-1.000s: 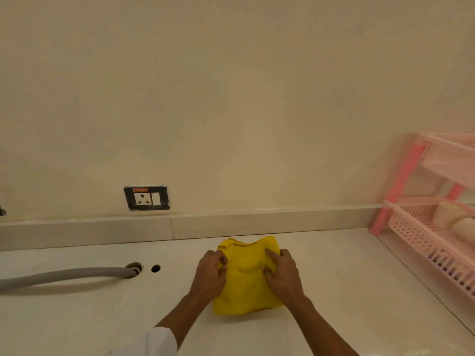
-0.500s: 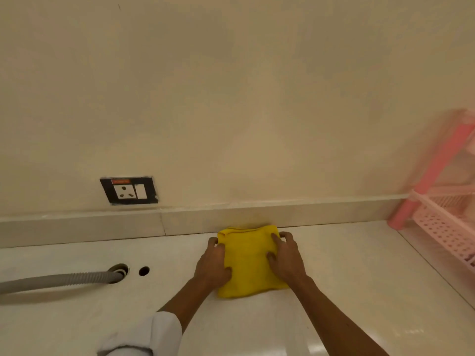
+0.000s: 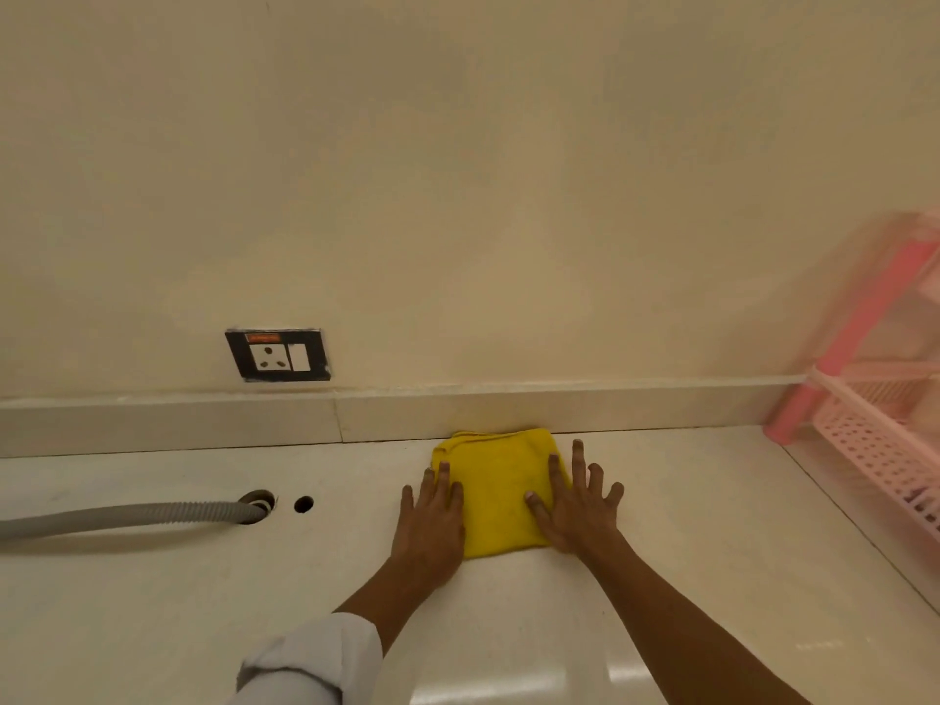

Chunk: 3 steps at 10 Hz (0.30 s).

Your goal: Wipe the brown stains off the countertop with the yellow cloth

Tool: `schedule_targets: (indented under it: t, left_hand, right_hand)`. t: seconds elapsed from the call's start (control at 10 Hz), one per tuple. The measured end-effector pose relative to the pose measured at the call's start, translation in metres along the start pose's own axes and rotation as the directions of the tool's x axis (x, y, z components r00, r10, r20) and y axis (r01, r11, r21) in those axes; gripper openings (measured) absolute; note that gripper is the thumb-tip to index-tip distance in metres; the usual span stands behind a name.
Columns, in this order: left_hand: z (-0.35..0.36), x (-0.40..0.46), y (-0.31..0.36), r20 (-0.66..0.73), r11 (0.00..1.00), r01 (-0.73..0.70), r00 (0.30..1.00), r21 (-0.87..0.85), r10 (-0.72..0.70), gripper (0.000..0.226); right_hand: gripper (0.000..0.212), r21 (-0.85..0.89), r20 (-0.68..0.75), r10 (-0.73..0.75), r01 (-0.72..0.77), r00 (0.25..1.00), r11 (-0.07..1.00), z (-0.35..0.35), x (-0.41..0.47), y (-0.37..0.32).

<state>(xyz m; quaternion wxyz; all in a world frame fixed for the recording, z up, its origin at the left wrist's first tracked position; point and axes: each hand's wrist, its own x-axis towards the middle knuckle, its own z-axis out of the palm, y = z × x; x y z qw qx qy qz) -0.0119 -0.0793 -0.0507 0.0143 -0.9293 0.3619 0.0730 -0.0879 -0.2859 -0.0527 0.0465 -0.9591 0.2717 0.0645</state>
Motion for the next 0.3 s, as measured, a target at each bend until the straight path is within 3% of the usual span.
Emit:
schedule_targets:
  t: [0.1, 0.3]
  left_hand:
    - [-0.011, -0.018, -0.005, 0.016, 0.999, 0.034, 0.999, 0.005, -0.034, 0.062]
    - [-0.054, -0.067, -0.018, -0.111, 0.997, 0.078, 0.991, -0.002, -0.078, 0.061]
  right_hand:
    - [0.084, -0.030, -0.024, -0.004, 0.003, 1.000, 1.000, -0.018, -0.016, -0.002]
    - [0.083, 0.018, -0.108, -0.016, 0.018, 0.994, 1.000, -0.068, -0.057, -0.016]
